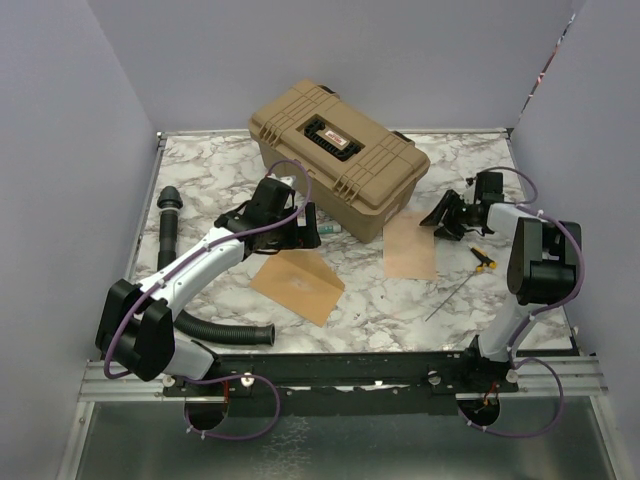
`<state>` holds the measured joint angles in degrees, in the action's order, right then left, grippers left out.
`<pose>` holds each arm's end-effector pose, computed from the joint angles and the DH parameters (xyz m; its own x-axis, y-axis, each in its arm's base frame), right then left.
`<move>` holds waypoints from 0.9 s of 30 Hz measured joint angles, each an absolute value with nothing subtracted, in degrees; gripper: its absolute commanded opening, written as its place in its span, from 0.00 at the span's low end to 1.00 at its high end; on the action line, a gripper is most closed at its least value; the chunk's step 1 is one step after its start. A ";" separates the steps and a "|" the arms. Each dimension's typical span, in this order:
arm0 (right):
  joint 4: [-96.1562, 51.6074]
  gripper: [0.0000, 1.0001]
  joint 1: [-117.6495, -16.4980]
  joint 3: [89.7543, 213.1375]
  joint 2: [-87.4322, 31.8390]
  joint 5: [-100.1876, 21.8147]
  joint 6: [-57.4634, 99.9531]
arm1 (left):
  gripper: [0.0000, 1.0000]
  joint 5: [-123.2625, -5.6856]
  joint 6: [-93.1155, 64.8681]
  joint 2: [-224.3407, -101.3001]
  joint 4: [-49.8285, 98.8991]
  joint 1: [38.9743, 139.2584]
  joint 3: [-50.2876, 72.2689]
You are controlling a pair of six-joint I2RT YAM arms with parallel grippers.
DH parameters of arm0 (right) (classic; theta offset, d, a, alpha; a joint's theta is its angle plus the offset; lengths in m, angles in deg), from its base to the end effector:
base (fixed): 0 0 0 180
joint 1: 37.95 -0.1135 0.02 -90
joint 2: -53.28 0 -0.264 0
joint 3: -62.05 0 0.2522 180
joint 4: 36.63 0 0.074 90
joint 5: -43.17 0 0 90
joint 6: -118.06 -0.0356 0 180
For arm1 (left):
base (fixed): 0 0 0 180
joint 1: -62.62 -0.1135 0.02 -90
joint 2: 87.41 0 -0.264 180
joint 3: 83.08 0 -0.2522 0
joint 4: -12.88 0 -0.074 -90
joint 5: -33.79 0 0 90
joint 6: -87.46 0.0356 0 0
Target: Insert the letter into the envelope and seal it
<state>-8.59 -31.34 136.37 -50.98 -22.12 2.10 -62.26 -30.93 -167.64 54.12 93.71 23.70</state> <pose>0.3593 -0.0267 0.1533 -0.8078 0.4939 -0.3216 0.2647 0.7916 0.5508 0.2536 -0.1573 0.2613 -0.8348 -0.0488 -0.5484 0.2008 0.9005 -0.3858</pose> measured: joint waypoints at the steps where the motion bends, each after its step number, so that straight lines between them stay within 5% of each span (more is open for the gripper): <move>1: -9.37 0.55 -31.34 135.69 -51.01 -20.41 2.08 | 0.99 -62.23 -30.93 -167.64 53.95 93.71 23.57; 10: -15.30 0.43 -31.34 130.97 -50.98 -11.58 2.00 | 0.99 -62.10 -30.93 -167.62 53.53 93.71 23.46; 20: -21.92 0.01 -31.36 126.66 -51.84 -7.82 1.21 | 0.99 -61.97 -30.93 -167.62 53.49 93.71 23.46; 27: -24.26 0.00 -31.36 123.71 -50.18 -8.74 -0.93 | 0.99 -62.02 -30.93 -167.57 52.94 93.71 23.46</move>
